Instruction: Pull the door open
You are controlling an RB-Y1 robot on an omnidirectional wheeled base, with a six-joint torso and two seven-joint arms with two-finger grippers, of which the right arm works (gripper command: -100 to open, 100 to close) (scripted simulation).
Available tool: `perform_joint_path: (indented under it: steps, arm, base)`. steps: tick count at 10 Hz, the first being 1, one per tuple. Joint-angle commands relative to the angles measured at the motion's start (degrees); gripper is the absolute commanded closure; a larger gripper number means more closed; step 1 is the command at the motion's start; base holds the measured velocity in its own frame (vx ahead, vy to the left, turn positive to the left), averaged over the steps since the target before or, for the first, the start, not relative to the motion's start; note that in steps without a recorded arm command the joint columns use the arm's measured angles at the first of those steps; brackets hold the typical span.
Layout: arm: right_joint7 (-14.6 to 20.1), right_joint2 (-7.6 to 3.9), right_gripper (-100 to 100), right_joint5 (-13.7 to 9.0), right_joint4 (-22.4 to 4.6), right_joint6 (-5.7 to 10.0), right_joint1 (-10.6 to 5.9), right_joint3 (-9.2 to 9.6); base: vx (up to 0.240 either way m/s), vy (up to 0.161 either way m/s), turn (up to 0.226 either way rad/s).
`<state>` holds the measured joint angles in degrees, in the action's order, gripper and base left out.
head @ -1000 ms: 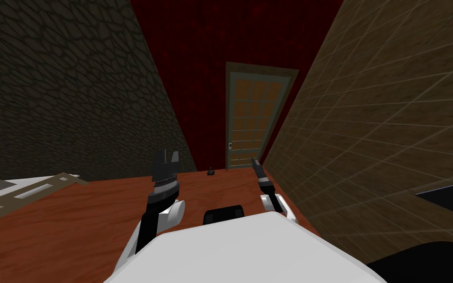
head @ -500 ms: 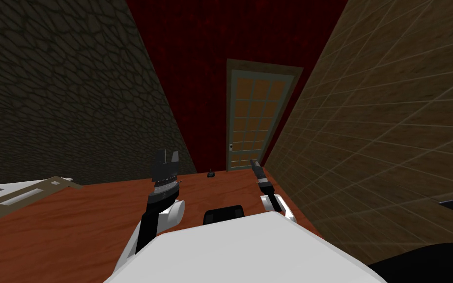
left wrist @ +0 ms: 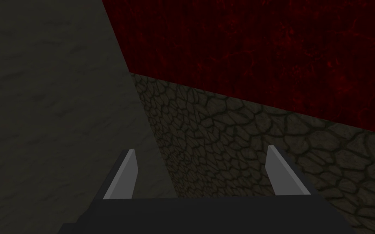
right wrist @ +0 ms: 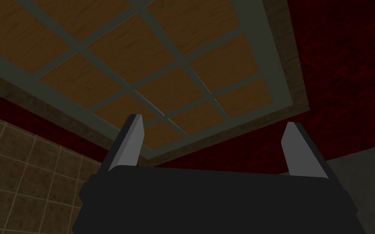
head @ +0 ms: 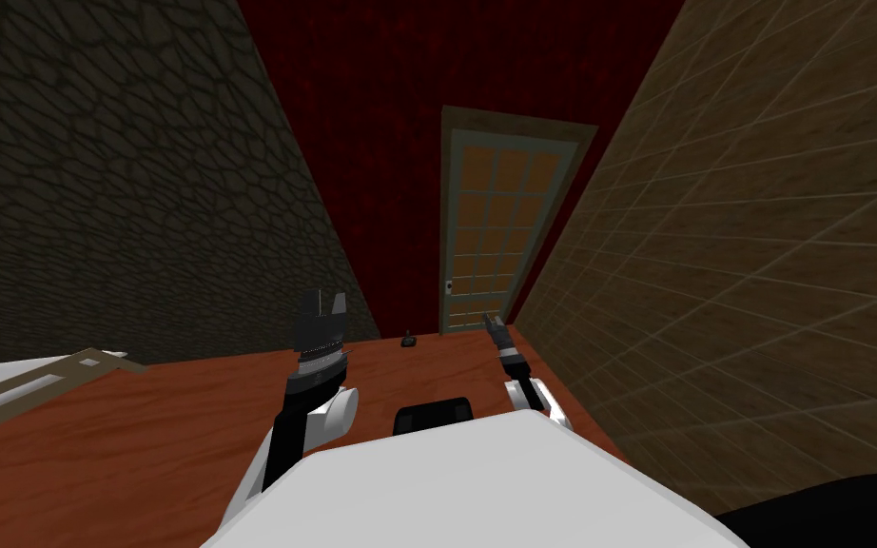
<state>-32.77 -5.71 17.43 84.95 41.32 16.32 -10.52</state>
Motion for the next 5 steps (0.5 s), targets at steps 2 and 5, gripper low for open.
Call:
perform_joint_path:
  steps: [2,5]
  arm:
    - [-2.5,-0.13,-100,0.9,-3.1,0.86,-1.05,-0.71]
    - [-5.3,-0.27,-100,2.0,-6.7,1.90,-2.19,-1.53]
  base:
    - [0.106,0.033,-0.011]
    - [0.102,0.024,-0.011]
